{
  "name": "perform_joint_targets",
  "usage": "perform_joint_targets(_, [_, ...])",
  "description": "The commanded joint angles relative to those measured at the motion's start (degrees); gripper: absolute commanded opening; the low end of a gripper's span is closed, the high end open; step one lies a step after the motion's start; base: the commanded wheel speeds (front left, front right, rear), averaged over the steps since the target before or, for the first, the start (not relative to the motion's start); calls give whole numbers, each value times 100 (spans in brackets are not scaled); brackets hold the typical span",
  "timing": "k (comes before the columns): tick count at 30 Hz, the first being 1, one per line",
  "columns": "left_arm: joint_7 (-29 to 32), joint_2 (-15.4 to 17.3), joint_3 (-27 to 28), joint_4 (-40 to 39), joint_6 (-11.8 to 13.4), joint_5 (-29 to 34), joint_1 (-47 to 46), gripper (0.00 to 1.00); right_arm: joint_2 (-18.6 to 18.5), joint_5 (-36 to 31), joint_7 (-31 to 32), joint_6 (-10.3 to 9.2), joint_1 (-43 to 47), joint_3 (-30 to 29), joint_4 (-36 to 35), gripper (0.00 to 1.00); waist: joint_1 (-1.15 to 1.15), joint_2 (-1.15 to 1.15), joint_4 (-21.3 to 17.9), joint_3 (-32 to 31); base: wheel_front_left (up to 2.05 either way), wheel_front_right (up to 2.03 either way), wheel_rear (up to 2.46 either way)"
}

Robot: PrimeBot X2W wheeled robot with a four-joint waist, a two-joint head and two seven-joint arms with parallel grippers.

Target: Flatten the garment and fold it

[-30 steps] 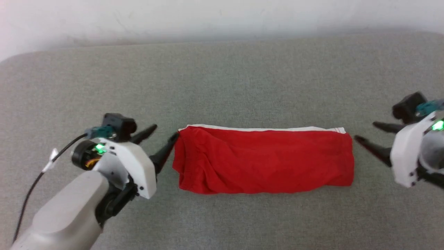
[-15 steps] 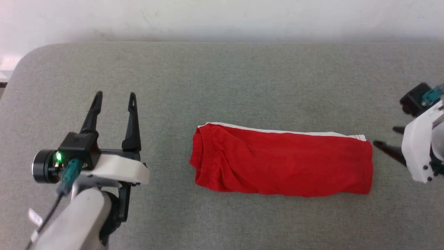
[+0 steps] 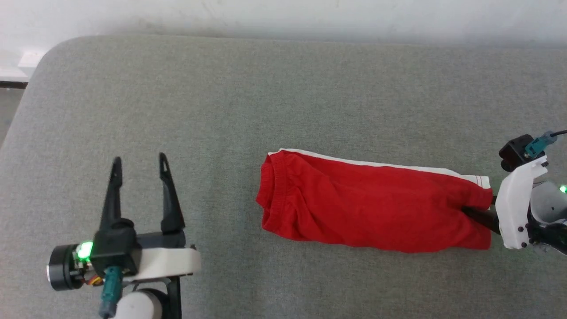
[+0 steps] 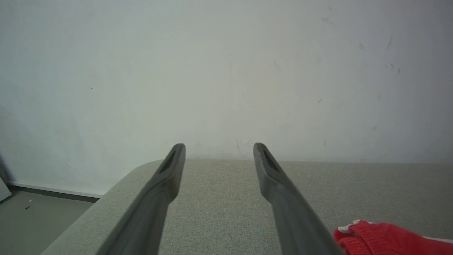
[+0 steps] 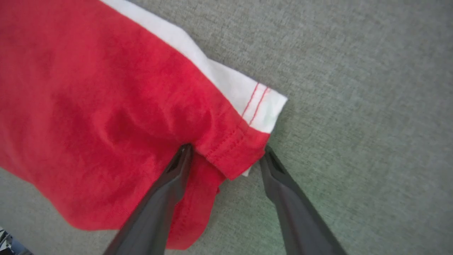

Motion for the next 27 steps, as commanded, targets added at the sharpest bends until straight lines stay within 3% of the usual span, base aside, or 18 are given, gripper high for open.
perform_joint_targets(1, [-26, -117, 53, 42, -131, 174, 107, 100, 219, 20, -13, -6, 236, 79, 102, 100, 1, 0, 48, 44, 0, 0, 0])
perform_joint_targets(5, [-26, -330, 187, 210, -426, 403, 126, 100, 416, 8, 1, -6, 387, 157, 232, 100, 1, 0, 70, 66, 0, 0, 0])
perform_joint_targets(6, [-27, -374, 224, 244, -495, 448, 127, 100, 440, -6, -11, -6, 397, 170, 245, 37, 1, 0, 63, 60, 0, 0, 0])
perform_joint_targets(7, [-27, -411, 277, 278, -553, 487, 127, 100, 453, -40, -55, -6, 391, 180, 243, 0, 1, 0, 49, 49, 0, 0, 0])
perform_joint_targets(16, [-27, -625, 652, 364, -879, 740, 240, 100, 150, -270, -533, -6, 68, 8, 64, 0, 1, 0, -115, -151, 0, 0, 0])
perform_joint_targets(27, [-27, -737, 857, 443, -966, 1026, 352, 100, -933, -355, -368, -6, -106, -370, -262, 0, 1, 0, -187, -288, 0, 0, 0])
